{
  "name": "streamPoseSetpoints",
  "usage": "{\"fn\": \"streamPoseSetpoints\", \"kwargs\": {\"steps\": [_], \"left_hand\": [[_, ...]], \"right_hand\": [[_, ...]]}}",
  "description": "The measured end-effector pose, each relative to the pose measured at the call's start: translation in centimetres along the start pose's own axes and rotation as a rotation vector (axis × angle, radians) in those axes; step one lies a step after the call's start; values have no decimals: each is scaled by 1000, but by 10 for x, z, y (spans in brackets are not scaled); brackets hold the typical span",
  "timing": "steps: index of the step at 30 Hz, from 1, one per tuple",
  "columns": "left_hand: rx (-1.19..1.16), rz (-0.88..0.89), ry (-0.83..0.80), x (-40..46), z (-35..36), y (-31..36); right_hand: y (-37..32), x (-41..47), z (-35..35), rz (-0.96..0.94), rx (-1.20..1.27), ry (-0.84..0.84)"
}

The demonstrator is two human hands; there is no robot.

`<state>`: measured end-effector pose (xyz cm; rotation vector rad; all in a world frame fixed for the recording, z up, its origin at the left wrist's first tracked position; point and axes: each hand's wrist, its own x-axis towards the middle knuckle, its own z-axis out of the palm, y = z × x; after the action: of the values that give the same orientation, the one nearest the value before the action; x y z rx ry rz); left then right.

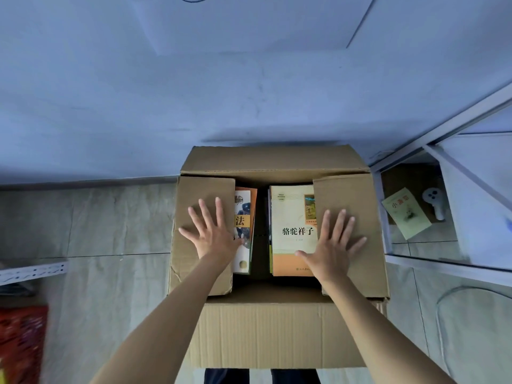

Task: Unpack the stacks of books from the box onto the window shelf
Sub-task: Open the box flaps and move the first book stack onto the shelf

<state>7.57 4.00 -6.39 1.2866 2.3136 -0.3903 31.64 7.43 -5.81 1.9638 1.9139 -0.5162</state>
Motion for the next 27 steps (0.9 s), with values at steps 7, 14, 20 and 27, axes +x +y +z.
{"fn": "streamPoseSetpoints", "kwargs": {"steps": [7, 14, 20, 27], "left_hand": [[-289, -39, 18, -27, -35, -13], [-302, 6, 321, -52, -88, -89], [260, -101, 310, -42, -65, -148], [-596, -206, -128, -21, 10, -104]], "right_hand": [[18, -16, -42, -6, 100, 71], [89, -41, -111, -145, -78, 542], [161, -21, -102, -95, -278, 279], [109, 6, -37, 266, 701, -206]]}}
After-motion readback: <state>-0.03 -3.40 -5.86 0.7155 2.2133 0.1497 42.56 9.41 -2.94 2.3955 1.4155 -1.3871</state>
